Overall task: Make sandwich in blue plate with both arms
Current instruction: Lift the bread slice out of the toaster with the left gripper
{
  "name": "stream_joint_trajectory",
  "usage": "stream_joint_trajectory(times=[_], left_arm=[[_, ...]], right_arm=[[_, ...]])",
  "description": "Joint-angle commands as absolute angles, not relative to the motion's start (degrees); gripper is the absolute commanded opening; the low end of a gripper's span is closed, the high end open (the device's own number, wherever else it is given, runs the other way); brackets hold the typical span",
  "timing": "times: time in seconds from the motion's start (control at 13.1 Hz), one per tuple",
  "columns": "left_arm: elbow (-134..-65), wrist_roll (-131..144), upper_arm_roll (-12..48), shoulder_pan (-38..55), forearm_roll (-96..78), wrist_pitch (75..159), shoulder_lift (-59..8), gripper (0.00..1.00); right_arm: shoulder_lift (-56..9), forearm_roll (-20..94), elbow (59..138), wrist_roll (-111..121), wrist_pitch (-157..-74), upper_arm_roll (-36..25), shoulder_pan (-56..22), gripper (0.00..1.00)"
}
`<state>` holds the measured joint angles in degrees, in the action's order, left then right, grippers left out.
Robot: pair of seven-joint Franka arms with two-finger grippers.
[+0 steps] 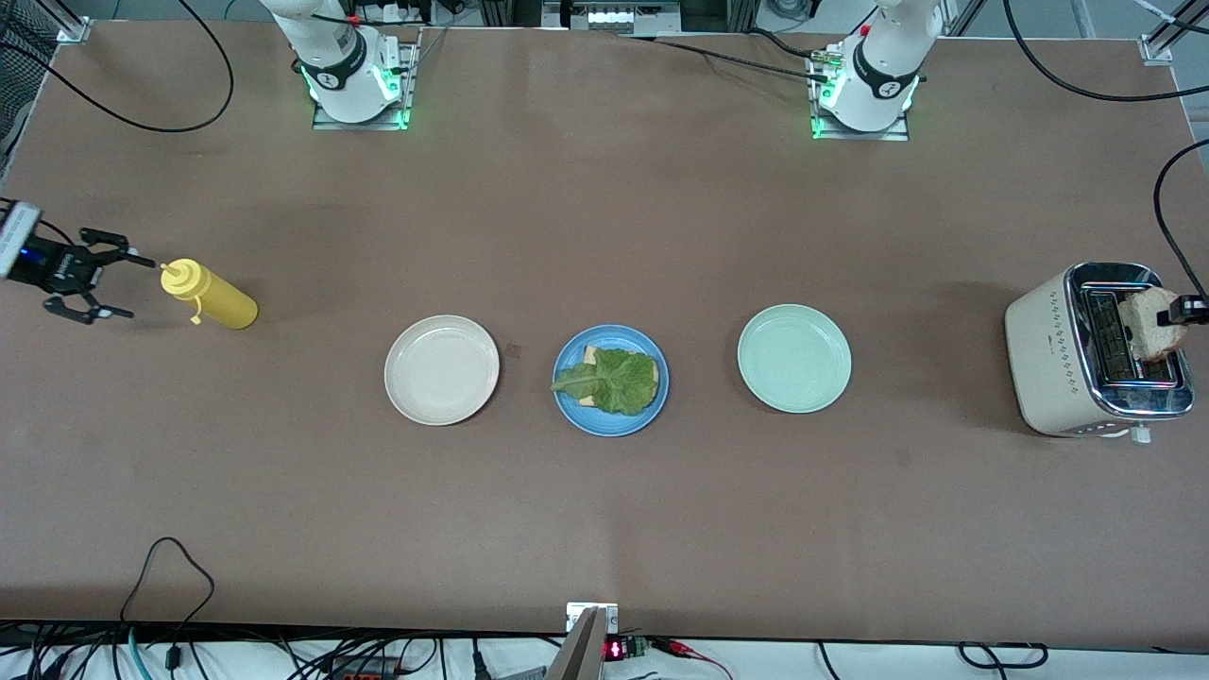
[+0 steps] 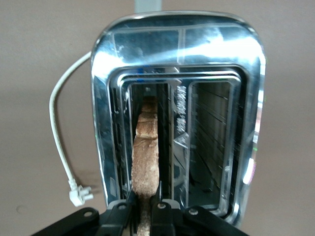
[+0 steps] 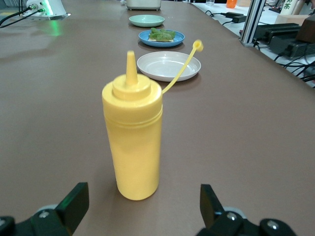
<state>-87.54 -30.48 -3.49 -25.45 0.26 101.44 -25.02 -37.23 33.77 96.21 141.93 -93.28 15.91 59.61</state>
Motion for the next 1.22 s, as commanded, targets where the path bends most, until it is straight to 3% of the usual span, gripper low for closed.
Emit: stream_joint_trajectory(times=[0.0, 0.23, 0.38, 0.61, 0.76, 1.14], left_arm=[[-79.4, -31.5, -2.9, -25.4, 0.2, 92.1, -23.3, 0.01], [-69.6, -30.9, -2.4, -23.7, -0.3, 81.6, -22.9, 0.01], [-67.6, -29.5, -1.7, -18.8, -1.2, 76.1, -22.7, 0.01], [-68.2, -15.7, 3.0, -14.7, -12.3, 76.6, -23.5, 0.01], [-69.6, -9.1, 4.1, -10.1, -23.3, 81.3, -26.9, 0.01], [-73.4, -4.5, 4.2, 2.4, -50.2, 99.7, -36.0, 0.01]], right_arm=[[-31.0, 32.5, 93.1, 134.3, -88.1, 15.0, 59.7, 1.0], [-26.2, 30.8, 86.8, 119.9, -83.4, 15.1, 57.5, 1.0], [-19.1, 29.0, 85.9, 109.5, -81.7, 14.9, 52.8, 1.0], [-8.6, 25.9, 85.9, 89.2, -81.6, 7.3, 36.2, 1.0], [-5.4, 23.3, 85.9, 75.8, -82.2, 1.3, 21.6, 1.0], [-4.4, 9.3, 86.7, 42.8, -87.5, 0.8, 3.5, 1.0]])
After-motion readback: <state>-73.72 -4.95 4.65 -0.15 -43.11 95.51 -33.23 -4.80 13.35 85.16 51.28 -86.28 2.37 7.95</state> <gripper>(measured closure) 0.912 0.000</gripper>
